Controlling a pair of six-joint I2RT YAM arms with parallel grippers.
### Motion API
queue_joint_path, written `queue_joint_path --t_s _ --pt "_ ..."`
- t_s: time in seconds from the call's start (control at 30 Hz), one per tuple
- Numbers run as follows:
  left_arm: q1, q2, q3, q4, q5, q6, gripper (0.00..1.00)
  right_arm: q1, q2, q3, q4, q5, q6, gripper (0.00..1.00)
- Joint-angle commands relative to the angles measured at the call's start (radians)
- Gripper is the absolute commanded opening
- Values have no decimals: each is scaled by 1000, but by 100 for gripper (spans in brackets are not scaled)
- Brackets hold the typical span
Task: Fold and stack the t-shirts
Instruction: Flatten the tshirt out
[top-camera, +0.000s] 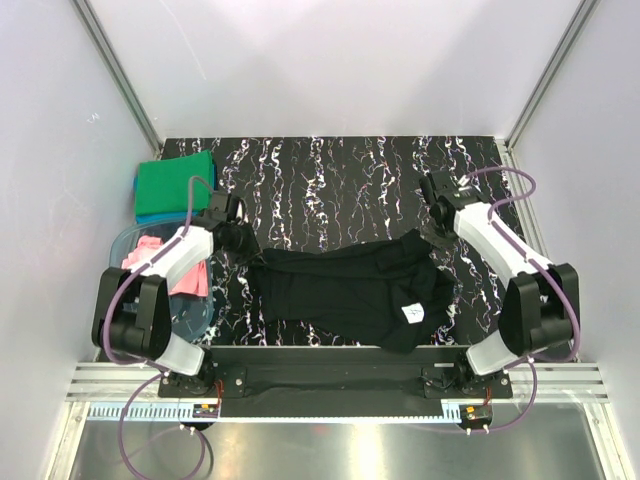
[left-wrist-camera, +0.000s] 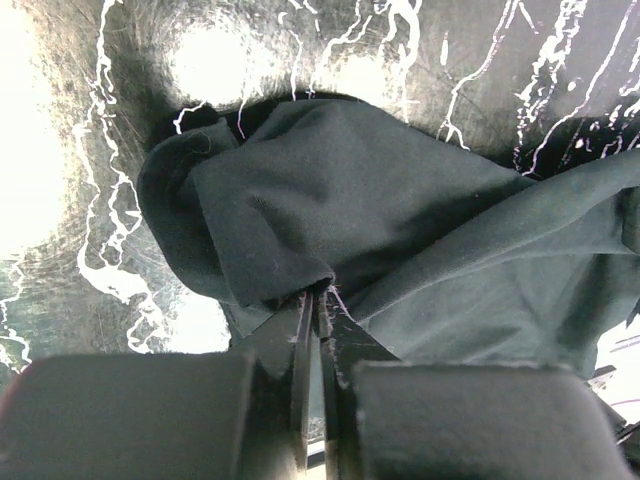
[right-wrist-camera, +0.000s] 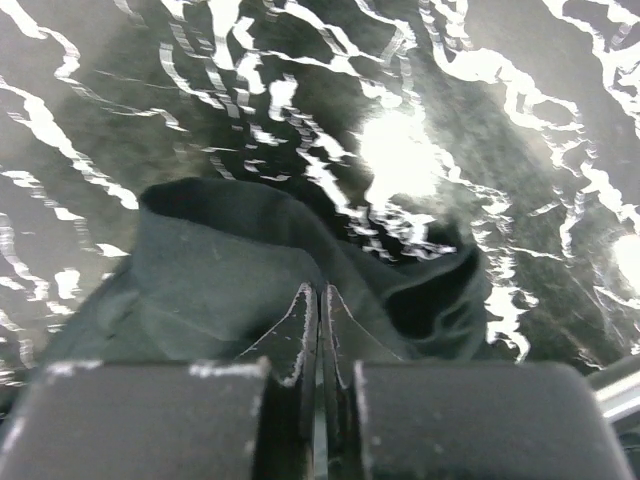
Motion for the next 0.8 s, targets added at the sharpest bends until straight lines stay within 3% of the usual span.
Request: queue_joint_path --t_s 0.0,0.03,0.27,0.37,0.5,0.77 --pt "-9 -86 -34 2 -34 -10 11 -5 -76 -68 31 82 -11 0" --pt "-10 -108 -48 -11 -46 -17 20 -5 -99 -85 39 97 -17 0" --pt "-9 -313 -76 -111 -245 -55 45 -5 -227 -186 84 198 -43 0" --pt "4 -317 -50 -99 -302 -60 48 -6 -291 -200 91 211 -66 0" --pt "5 -254 -19 -38 -241 -49 50 -6 -340 -225 94 203 -88 0" --pt "17 -304 -117 39 -213 -78 51 -52 -300 -229 58 301 -45 0"
